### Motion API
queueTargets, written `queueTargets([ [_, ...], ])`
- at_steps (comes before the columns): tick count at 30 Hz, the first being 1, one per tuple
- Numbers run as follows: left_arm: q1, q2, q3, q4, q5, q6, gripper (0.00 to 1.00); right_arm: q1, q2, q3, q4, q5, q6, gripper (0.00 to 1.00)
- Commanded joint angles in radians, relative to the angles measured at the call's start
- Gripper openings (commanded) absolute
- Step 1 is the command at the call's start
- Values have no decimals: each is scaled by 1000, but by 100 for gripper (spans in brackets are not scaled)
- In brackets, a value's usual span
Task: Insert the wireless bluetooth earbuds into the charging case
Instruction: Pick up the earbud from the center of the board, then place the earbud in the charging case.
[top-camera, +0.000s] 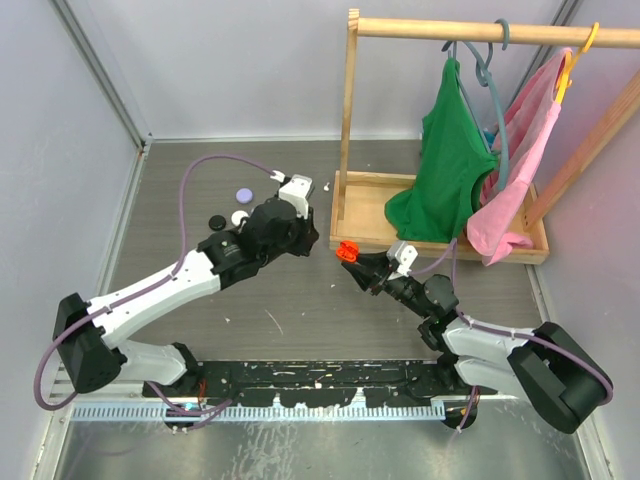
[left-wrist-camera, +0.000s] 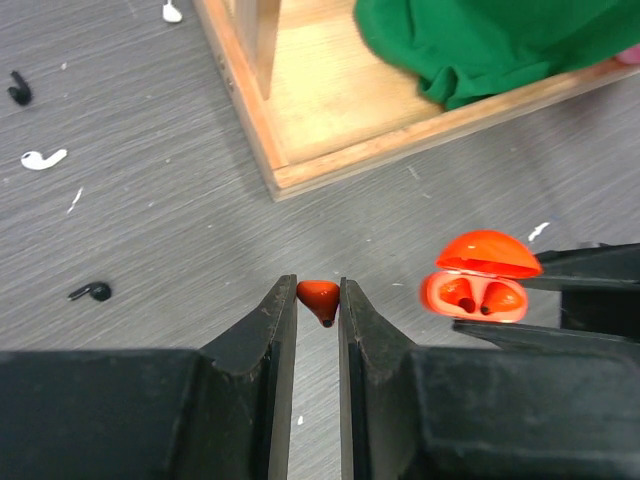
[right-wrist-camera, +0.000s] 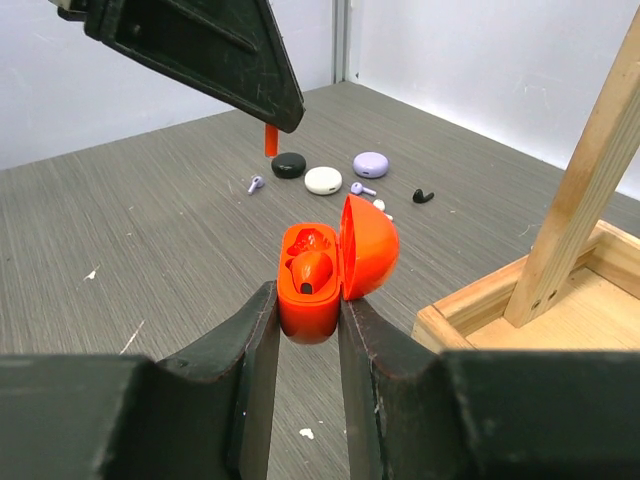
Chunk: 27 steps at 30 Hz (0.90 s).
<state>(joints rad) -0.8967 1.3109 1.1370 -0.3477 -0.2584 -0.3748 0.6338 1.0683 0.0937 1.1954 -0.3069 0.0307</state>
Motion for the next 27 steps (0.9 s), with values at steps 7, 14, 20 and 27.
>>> queueTargets([
  [7, -81, -78, -52, 222, 12, -77, 10, 6, 7, 28, 101, 8, -25, 3],
  [14, -108, -34, -38, 247, 25, -70, 10, 5, 8, 27, 108, 5, -23, 3],
  [20, -120, 8, -36, 268, 31, -70, 10, 6, 9, 24, 109, 5, -20, 3],
  [27, -133, 32, -31, 279, 42, -67, 9, 6, 2, 20, 109, 8, -20, 3],
])
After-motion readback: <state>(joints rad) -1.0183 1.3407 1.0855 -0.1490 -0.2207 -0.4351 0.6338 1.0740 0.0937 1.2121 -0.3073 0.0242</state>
